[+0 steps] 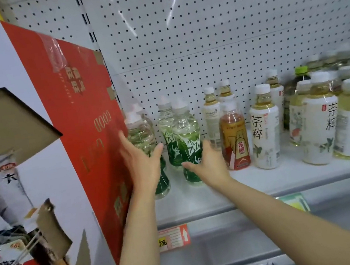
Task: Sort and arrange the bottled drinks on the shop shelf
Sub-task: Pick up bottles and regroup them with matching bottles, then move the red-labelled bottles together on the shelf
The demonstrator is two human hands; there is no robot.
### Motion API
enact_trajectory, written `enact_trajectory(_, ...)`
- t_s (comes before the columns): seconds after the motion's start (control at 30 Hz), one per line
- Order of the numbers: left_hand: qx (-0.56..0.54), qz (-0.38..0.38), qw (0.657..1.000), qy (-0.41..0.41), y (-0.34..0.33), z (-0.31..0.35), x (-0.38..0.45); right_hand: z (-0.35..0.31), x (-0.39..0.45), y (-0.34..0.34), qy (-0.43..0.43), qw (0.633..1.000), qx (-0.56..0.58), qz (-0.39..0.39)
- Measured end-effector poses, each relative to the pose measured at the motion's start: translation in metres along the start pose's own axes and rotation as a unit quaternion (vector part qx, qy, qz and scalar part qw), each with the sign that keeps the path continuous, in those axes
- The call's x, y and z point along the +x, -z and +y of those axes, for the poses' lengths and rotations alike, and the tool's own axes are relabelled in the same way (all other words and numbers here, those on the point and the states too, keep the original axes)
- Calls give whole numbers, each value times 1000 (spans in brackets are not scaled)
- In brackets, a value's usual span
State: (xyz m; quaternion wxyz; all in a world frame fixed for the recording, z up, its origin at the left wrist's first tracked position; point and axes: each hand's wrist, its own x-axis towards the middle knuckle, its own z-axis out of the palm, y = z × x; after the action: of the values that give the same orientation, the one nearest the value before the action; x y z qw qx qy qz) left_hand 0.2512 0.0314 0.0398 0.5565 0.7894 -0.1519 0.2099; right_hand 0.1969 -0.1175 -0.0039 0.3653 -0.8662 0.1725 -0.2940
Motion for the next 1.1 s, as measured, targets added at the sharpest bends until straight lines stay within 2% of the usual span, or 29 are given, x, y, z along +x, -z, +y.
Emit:
enact_trajectory(0.4,6,8,1000,13,-5,-22,-4,-9,2,-29,55,996,36,-55)
enact_trajectory(0.47,-4,50,998,35,-7,-12,-10,-6,-4,-25,69,995,29,-67)
enact_trajectory(0.5,-12,93,995,23,-9,-4,-16,-4,-9,-21,82,995,1,-63)
enact_trajectory(0.57,-24,176,981,-82,-13,13,-28,5,-20,-5,132,988,-75,-16)
enact_trajectory(0.63,-20,191,961,-198,-23,29,-39,19,-31,15,215,966,-133,63)
enact_trajectory(0.7,-12,143,958,-248,-40,47,-45,38,-37,37,272,938,-173,128)
enact_trajectory(0.8,3,9,969,-246,-73,74,-49,62,-38,77,314,914,-194,169)
enact_trajectory(0.9,32,-110,963,-245,-106,94,-43,80,-31,117,341,891,-212,213)
enact_trajectory(1.0,21,-215,966,-145,-138,113,-28,90,-21,147,352,882,-200,240)
enact_trajectory(1.1,2,-235,970,-66,-157,116,-21,98,-12,168,357,886,-180,236)
